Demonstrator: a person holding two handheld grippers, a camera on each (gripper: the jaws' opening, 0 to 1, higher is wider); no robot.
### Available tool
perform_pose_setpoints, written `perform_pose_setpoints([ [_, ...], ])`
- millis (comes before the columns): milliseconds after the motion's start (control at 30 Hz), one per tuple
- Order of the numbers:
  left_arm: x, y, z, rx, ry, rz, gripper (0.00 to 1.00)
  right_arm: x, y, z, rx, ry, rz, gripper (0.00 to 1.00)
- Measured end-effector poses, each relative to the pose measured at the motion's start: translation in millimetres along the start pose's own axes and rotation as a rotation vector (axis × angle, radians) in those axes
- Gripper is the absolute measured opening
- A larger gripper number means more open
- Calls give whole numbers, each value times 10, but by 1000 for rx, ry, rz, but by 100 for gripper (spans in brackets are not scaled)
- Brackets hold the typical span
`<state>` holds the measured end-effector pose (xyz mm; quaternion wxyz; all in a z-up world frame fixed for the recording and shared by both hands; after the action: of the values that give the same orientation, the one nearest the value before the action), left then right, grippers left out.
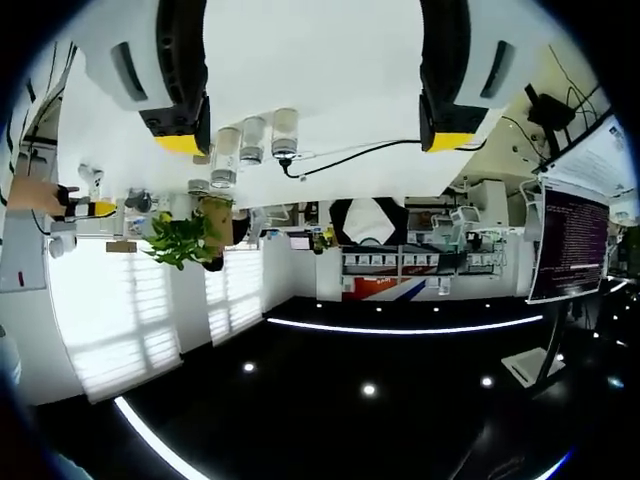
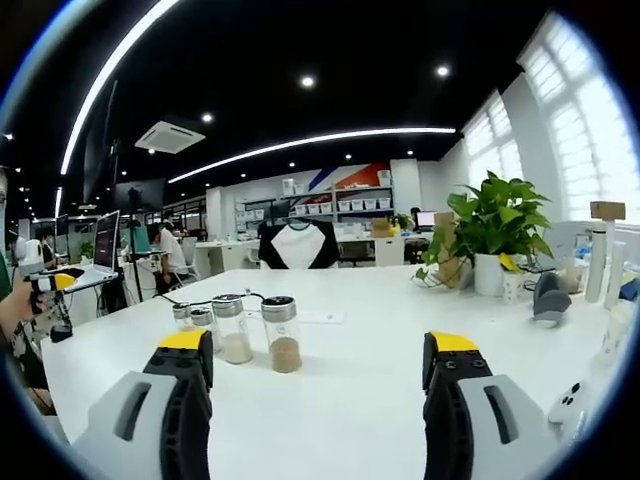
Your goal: Rotate the seasoning bottle until the label or dispensing opening points toward the visible target arrow and the bottle remains upright within the marked orientation range
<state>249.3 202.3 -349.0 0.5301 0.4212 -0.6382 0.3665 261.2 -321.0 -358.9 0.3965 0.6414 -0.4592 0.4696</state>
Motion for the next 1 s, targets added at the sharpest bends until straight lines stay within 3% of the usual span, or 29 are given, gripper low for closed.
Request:
perform_pose_setpoints([
  [100,38,-12,-32,14,20,19,91,-25,-31,-33,10,5,-9,87],
  [300,152,-89,17,-2,-26,52,96,-22,-37,-56,18,8,4,86],
  [667,0,0,46,-6,-2,-7,100,-21,19,62,-13,-3,10,85],
  [833,31,-9,54,-13,16,17,98,-40,-30,29,-3,-4,11,83],
  [900,86,-100,64,-27,94,42,92,-54,-51,23,-2,20,1,83],
  [933,154,-161,64,-26,74,78,93,-51,-61,27,-4,20,-2,83],
  [1000,240,-229,103,-39,27,86,96,-37,-62,24,-2,8,4,82],
])
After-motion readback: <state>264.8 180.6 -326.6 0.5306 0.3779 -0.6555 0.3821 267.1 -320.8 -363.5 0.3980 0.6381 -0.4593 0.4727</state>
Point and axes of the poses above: the point that each gripper's makers call its tool centre point, and the gripper's own axes: y roughly backward along the fingers, z roughly to its right, x roughly out of its top, the point moved 8 cm from there along y, roughly backward along the fingers, and after that the axes turned 11 degrees about -y, right-handed, at the moved point
